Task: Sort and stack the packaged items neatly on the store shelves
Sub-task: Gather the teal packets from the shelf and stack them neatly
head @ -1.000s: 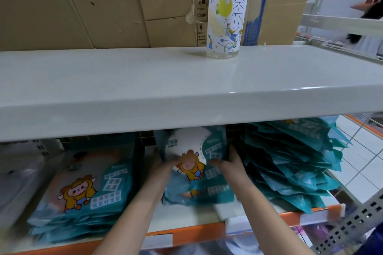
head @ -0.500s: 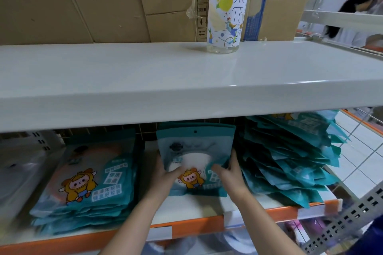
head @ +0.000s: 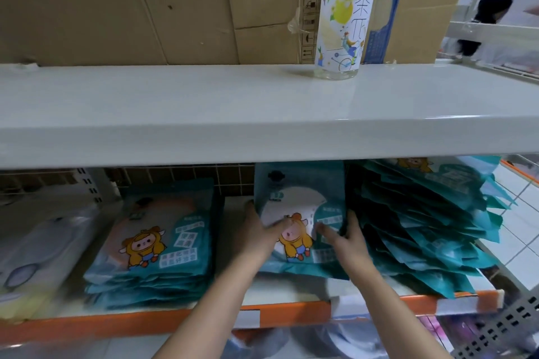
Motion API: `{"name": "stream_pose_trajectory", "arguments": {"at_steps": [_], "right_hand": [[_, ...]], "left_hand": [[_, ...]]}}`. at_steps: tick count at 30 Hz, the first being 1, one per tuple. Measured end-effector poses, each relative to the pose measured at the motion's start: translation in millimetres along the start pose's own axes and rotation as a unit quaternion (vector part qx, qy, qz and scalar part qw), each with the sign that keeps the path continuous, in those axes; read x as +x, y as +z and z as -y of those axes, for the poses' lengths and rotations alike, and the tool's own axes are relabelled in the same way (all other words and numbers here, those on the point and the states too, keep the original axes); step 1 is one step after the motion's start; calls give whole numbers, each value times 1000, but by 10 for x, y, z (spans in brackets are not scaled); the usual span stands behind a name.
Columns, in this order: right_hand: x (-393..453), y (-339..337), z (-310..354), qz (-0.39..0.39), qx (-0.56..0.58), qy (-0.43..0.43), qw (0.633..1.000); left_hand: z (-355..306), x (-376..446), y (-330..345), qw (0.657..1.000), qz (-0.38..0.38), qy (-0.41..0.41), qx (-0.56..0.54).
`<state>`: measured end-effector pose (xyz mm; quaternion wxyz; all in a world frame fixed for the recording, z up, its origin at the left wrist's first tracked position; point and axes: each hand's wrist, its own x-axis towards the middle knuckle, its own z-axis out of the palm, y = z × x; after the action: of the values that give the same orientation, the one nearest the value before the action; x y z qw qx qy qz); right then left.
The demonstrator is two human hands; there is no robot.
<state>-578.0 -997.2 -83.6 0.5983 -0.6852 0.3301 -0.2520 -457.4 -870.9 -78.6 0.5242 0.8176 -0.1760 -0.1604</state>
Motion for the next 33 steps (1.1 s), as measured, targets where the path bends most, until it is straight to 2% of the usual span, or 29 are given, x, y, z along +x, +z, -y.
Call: {"name": "stream_pose_trajectory", "arguments": {"at_steps": [4, 11, 17, 21, 24, 25, 27, 29, 33], "right_hand": [[-65, 231, 330, 17, -4, 6, 1000], [-267, 1191, 813, 121, -43, 52, 990], [-424, 1885, 903, 146, -78, 39, 985], [-429, 2169, 761, 123, -203, 19, 971], [-418, 2249, 644, 75, -334, 16, 940], [-423, 2245, 636, 85, -315, 35, 945], [-472, 2228, 657, 122, -180, 110, 970], [-529, 2202, 700, 156, -93, 165, 969], [-511, 2193, 675, 161, -53, 156, 973]], "left_hand": [[-234, 45, -498, 996, -13, 21, 86], [-161, 84, -1756, 992, -50, -33, 112], [242, 71, -2367, 993, -79, -44, 77], [498, 61, -2460, 988, -64, -76, 119], [726, 169, -2461, 983, -34, -83, 157], [785, 212, -2462, 988, -22, -84, 127], [787, 225, -2469, 994, 2, -82, 72], [763, 206, -2475, 995, 14, -93, 43], [811, 280, -2466, 994, 32, -97, 26]]}}
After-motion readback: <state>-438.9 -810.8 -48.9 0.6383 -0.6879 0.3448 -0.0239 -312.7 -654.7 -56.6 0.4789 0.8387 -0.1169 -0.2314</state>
